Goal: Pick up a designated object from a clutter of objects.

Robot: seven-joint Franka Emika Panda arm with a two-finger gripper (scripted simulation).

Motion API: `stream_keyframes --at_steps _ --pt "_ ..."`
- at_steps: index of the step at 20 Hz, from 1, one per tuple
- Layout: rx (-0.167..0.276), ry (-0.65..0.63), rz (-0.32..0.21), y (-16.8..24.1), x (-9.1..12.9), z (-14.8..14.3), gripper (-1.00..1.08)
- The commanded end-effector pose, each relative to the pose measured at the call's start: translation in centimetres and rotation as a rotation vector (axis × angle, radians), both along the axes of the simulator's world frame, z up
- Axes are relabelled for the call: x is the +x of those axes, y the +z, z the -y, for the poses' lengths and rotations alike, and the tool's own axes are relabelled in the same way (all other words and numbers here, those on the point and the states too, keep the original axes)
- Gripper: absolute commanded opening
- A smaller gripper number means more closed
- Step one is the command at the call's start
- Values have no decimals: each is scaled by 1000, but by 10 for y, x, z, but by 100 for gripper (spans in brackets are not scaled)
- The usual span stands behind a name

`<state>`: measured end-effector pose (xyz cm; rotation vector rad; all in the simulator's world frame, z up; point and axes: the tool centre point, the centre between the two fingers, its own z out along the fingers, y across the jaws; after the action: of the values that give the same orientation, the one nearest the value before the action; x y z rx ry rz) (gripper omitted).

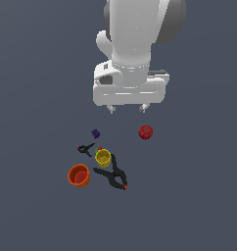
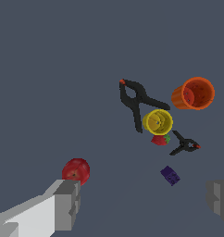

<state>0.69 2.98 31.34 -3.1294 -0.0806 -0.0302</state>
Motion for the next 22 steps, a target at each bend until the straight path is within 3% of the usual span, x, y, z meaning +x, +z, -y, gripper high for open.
stream_keyframes --at_steps 1,11,22 --pt "0 0 0 0 0 0 100" --pt "22 -9 5 2 6 -20 100" --pt "20 41 4 -19 5 -4 100"
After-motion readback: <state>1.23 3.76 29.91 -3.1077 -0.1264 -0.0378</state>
